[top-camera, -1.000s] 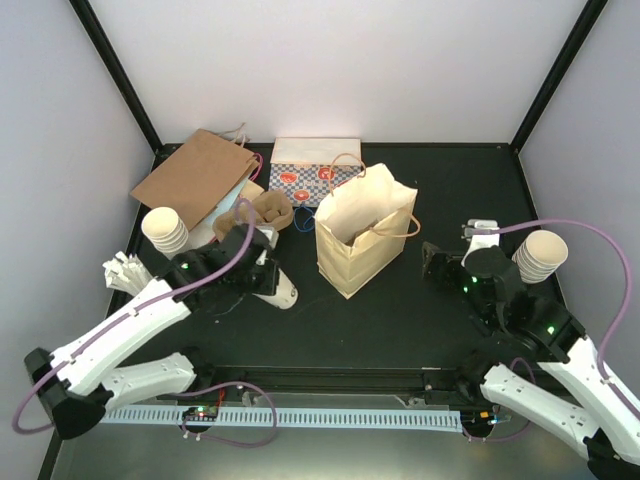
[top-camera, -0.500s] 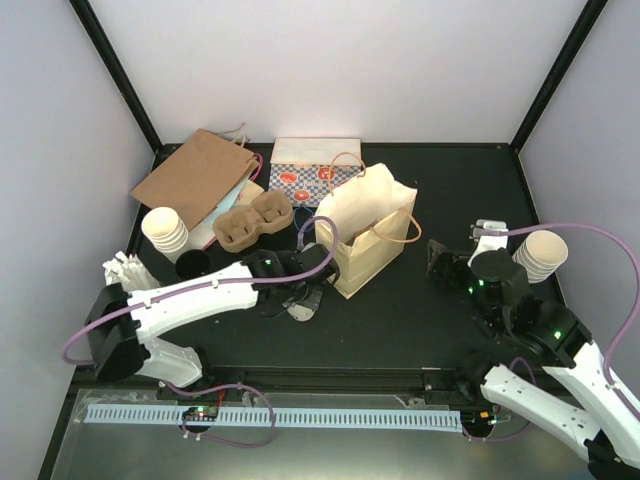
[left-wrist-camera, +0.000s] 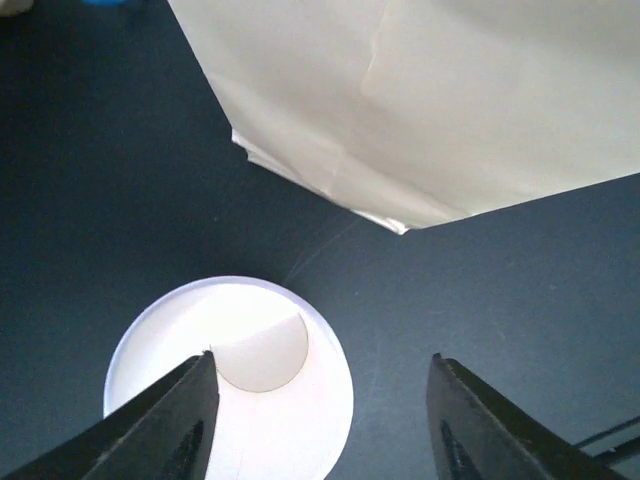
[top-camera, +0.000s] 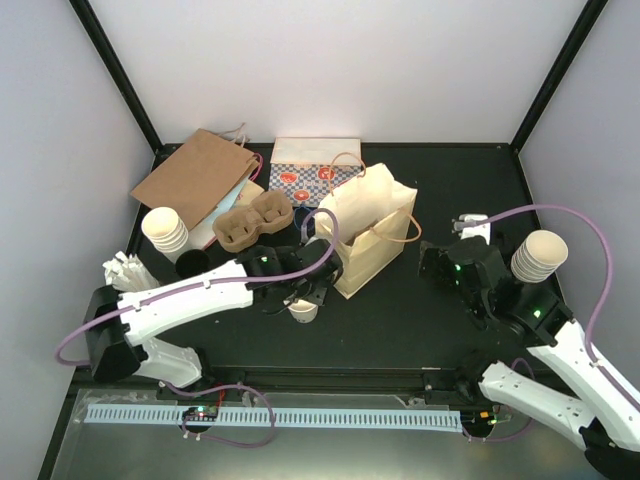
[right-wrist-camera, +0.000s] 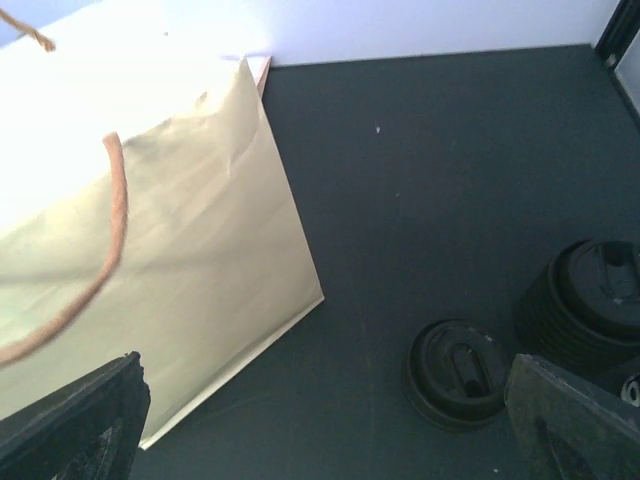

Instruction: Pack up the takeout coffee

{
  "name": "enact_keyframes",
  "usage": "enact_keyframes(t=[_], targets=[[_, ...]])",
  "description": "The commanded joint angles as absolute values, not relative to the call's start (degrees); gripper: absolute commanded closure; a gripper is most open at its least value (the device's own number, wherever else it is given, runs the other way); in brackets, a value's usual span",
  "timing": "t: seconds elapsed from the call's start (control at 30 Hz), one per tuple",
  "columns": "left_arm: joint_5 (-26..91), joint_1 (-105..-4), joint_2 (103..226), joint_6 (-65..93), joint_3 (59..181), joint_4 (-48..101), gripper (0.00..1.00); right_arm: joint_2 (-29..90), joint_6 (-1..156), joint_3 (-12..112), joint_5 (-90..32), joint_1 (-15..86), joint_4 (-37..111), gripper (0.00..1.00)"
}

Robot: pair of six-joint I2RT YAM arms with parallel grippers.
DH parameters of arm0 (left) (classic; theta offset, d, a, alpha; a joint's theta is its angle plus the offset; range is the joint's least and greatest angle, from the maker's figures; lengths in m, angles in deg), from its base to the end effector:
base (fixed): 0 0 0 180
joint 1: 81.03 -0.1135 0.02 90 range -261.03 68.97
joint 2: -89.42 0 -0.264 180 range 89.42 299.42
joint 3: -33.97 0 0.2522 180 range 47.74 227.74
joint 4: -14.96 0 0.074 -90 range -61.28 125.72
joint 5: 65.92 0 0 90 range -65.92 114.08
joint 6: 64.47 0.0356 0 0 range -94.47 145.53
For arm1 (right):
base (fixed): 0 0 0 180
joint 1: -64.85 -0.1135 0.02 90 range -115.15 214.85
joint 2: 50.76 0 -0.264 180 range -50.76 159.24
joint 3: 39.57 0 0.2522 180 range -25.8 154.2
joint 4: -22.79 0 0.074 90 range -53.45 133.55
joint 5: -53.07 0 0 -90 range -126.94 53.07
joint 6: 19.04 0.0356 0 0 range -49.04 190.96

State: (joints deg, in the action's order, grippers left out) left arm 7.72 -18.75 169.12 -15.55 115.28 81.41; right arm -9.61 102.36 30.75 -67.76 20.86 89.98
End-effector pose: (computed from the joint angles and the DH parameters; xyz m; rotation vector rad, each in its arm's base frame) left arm 0.1349 -0.2351 0.2824 0.4024 2.6109 -0.2269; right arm 0.1017 0.0729 0.3457 0.0507 2.1322 0.1689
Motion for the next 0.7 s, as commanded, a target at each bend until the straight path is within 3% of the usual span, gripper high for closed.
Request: enact_keyframes(t=[0.0,0.2,0.3,0.67], targets=[[6.98,-19.43,164.36,-11.63,118.8,82.31,0.38,-8.87,100.73,36.38,-72.51,21.12,92.5,0.0],[13.21,-25.77,156.05,-7.59,113.61,76.78,0.34,-4.19,102.68,40.4,-76.2,22.58,96.95,0.0],[15.17,-28.98,151.63,-6.47,109.86,73.49,0.31,-1.51,101.92,42.26,-70.81,29.8,96.46,0.0],[16.1,-35.51,146.07,0.47,104.76,73.37,0.3,5.98,105.12,41.44,-51.98,54.45,93.14,0.18]])
